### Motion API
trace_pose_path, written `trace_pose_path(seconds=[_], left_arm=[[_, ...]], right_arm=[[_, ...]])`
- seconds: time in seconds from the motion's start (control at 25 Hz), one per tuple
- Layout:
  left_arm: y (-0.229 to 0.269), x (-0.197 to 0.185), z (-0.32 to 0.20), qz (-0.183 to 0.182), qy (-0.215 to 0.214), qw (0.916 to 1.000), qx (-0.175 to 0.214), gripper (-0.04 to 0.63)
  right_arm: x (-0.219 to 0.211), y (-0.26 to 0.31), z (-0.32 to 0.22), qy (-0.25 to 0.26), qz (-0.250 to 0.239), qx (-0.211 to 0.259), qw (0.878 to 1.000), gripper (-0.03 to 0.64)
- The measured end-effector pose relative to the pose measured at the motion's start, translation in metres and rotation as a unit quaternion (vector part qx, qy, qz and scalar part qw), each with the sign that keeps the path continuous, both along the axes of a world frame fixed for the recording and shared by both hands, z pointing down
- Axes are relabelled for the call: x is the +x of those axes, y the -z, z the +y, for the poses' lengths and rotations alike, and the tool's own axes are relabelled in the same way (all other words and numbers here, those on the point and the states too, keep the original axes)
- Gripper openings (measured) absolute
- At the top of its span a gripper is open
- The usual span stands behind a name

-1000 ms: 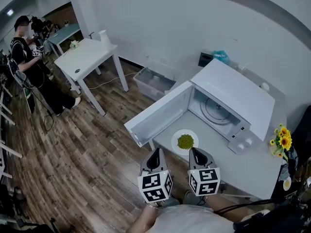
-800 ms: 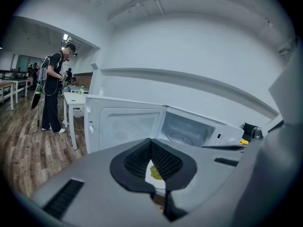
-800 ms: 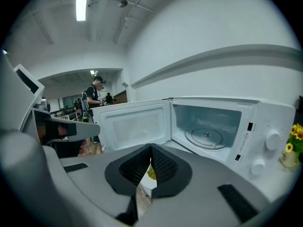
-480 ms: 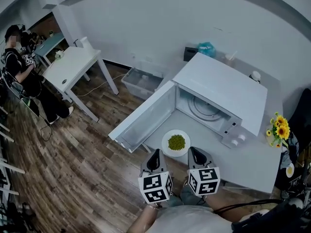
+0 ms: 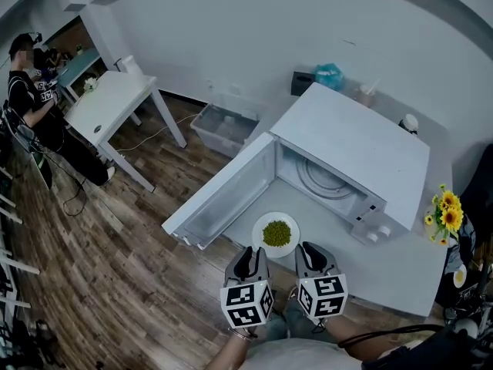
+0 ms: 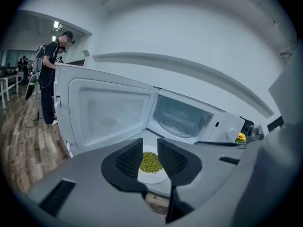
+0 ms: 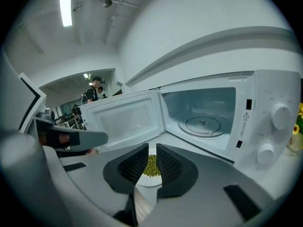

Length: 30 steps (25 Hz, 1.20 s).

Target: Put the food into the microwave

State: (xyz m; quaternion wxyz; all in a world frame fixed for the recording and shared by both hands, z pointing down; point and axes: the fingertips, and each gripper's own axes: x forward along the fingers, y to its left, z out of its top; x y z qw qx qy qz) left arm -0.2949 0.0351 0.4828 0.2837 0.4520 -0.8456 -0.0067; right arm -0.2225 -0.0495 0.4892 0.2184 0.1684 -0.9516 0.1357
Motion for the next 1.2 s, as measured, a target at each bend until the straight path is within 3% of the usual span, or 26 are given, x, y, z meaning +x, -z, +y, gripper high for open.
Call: trace_pose_path(seconds=[0.48,1.2], left_arm=[[-0.062,-0.018,-0.014,0.027,0.012,0.9984,-0.048,0.086],[-0.137,-0.043,-0.020,0.076,0.059,0.9930,-0.070,0.086]], right_arm=[[-0.008,-0.057,-0.039,-0.032,0.044,-0.022,0.998,0.051],[-0.021,-0.126,-0.057,-0.066,0.064,-0.089,0.992,0.051]])
